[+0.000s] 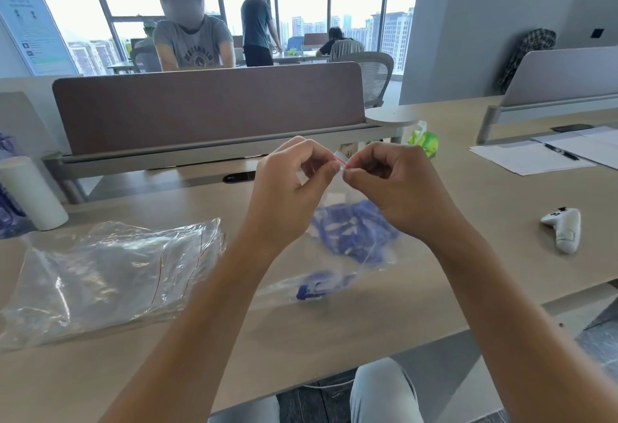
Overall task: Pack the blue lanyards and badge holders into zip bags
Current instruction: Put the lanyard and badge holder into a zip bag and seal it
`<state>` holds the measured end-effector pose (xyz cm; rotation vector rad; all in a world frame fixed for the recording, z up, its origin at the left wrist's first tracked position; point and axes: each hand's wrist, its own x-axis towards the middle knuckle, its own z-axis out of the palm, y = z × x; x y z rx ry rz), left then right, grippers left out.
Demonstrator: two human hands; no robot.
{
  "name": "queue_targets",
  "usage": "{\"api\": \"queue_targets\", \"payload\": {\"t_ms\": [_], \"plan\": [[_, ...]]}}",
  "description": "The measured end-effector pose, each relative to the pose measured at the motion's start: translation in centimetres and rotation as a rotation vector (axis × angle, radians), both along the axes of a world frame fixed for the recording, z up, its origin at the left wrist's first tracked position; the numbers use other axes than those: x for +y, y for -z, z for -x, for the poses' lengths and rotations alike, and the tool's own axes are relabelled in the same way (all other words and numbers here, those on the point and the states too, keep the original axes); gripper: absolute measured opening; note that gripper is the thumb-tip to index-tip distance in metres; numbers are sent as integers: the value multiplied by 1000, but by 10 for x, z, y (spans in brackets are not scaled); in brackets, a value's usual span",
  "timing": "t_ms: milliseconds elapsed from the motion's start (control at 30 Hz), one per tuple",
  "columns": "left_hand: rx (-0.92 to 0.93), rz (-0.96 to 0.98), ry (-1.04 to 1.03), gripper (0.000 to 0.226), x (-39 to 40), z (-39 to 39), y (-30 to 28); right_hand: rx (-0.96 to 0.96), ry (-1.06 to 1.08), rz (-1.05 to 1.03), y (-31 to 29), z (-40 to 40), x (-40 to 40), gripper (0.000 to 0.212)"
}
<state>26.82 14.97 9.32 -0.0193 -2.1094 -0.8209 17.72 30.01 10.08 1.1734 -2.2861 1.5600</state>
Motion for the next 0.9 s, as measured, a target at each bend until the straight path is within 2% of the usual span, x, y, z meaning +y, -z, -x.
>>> {"api": "queue_targets", "payload": {"t_ms": [267,600,733,900], "plan": [[53,65,1,5,-7,4,8,-10,96,1,8,4,9,8],[61,-43,-24,7,-12,15,-6,22,219,107,21,11,29,18],[83,-154,17,7,-15,25,-10,8,267,151,24,22,43,18],[119,-155,-17,4,-13,33,-16,-20,319,184,32,33,56,22]]}}
